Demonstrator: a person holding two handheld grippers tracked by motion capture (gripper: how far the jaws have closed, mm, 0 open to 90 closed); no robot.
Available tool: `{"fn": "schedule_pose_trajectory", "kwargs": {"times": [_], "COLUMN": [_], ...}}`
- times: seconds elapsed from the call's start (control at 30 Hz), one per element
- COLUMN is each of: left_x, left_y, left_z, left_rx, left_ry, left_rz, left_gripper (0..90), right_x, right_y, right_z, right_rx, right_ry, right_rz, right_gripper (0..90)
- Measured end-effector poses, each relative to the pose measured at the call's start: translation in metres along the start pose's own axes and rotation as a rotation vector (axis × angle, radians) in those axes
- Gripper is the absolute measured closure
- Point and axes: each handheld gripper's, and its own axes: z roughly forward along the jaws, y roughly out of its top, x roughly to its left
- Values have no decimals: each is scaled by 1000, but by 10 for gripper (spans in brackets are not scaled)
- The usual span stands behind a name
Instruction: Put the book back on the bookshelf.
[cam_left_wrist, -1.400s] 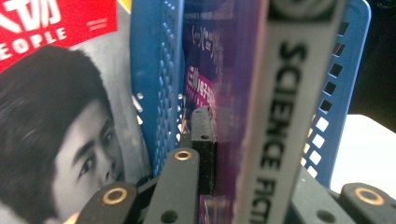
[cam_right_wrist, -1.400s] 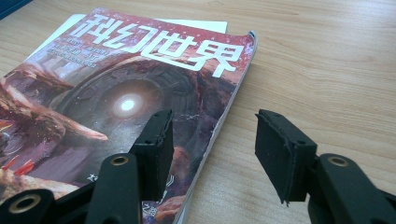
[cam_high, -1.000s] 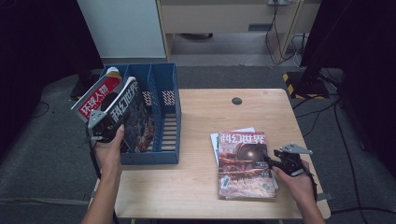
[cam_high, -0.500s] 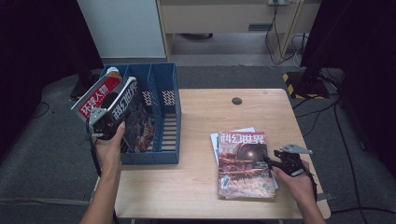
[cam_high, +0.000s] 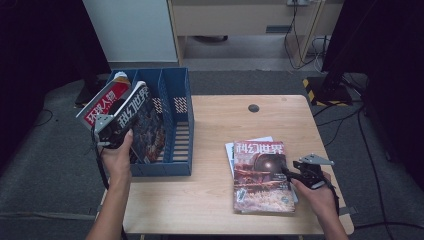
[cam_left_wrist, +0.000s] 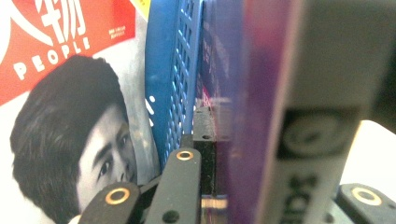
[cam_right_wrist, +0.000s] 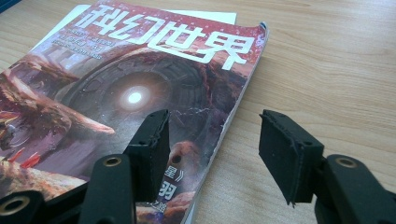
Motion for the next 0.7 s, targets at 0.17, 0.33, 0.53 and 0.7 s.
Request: {"fn": "schedule_pose_trajectory", "kwargs": {"times": [0.17, 0.33, 0.53, 0.7], "left_x": [-4, -5, -6, -9], "left_y": [6, 11, 13, 15], "left_z": [3, 10, 21, 31], "left_rx": [-30, -52, -54, -54], "left_ry": [12, 4, -7, 3], "left_rz": [19, 34, 28, 36], "left_gripper": [825, 825, 825, 825], "right_x": [-1, -2, -2, -3], "right_y": [0, 0, 0, 0], "right_z": [0, -1, 0, -1], "right_rx": [0, -3, -2, -6], "right_ry": [-2, -4, -4, -4], "right_rz": [6, 10, 10, 9], "right_gripper": [436, 437, 438, 438]}}
